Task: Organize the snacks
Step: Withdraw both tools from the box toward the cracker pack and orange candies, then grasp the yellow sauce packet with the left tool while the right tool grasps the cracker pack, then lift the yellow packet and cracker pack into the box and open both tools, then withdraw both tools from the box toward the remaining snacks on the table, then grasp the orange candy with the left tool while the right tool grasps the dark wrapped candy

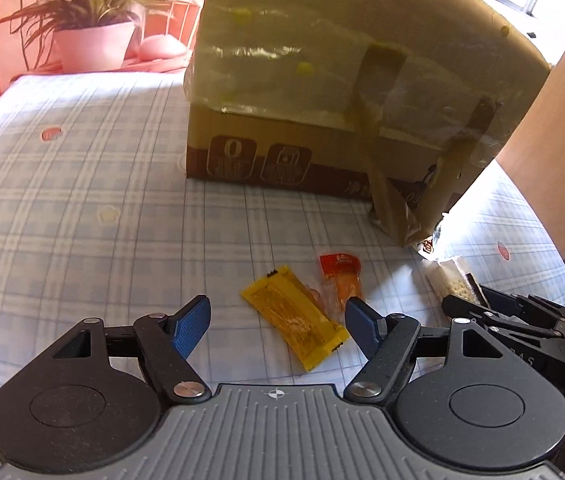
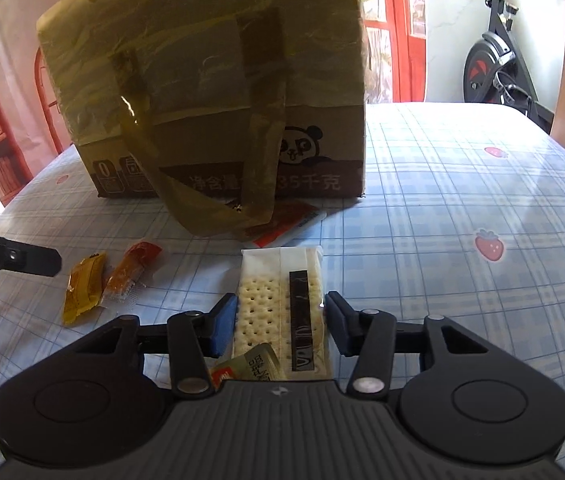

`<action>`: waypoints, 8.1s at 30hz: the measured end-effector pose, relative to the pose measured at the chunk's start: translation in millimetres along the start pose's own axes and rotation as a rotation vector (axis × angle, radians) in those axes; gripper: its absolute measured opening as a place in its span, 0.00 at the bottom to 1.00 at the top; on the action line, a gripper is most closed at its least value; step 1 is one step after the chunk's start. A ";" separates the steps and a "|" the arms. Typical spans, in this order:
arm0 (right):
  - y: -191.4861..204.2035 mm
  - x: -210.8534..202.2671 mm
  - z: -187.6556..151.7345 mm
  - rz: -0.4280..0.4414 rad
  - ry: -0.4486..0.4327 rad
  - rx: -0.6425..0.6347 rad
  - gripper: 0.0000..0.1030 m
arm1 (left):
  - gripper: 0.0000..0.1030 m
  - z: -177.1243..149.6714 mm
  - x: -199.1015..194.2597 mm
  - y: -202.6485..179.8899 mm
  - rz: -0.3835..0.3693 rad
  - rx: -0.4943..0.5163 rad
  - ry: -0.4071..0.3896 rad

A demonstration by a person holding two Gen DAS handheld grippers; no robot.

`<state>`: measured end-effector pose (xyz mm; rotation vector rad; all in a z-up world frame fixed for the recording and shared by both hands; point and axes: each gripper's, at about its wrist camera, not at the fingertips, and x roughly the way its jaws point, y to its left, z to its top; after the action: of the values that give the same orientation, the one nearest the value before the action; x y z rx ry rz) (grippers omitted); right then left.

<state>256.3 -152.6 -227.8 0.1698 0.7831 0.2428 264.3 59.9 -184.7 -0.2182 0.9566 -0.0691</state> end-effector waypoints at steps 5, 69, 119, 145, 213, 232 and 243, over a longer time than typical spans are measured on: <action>0.0 -2.1 -7.6 0.005 -0.041 -0.013 0.49 | 0.68 -4.0 5.8 -3.6 0.007 -0.012 0.007; -14.2 -24.9 -5.4 0.061 -0.155 0.085 0.48 | 0.32 -9.4 -28.4 -6.6 0.087 0.069 -0.197; 5.6 -71.6 53.9 0.067 -0.301 0.023 0.48 | 0.32 22.6 -72.5 -13.9 0.062 0.109 -0.339; 34.9 -59.0 243.2 0.177 -0.411 -0.013 0.48 | 0.32 182.8 -82.0 -57.2 -0.100 0.113 -0.363; 72.1 -54.2 -39.7 0.151 0.167 -0.295 0.72 | 0.59 23.7 -39.1 -0.4 -0.155 0.203 -0.070; 40.7 -9.2 7.7 0.077 0.063 -0.183 0.50 | 0.59 20.9 -20.7 -3.9 -0.134 0.154 -0.044; 7.5 -20.3 -0.1 0.028 0.037 -0.075 0.50 | 0.59 14.2 34.7 -45.8 -0.126 0.186 -0.007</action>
<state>241.2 -151.1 -212.4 0.1060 0.8075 0.3019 297.6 12.0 -194.7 -0.1064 0.9227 -0.2714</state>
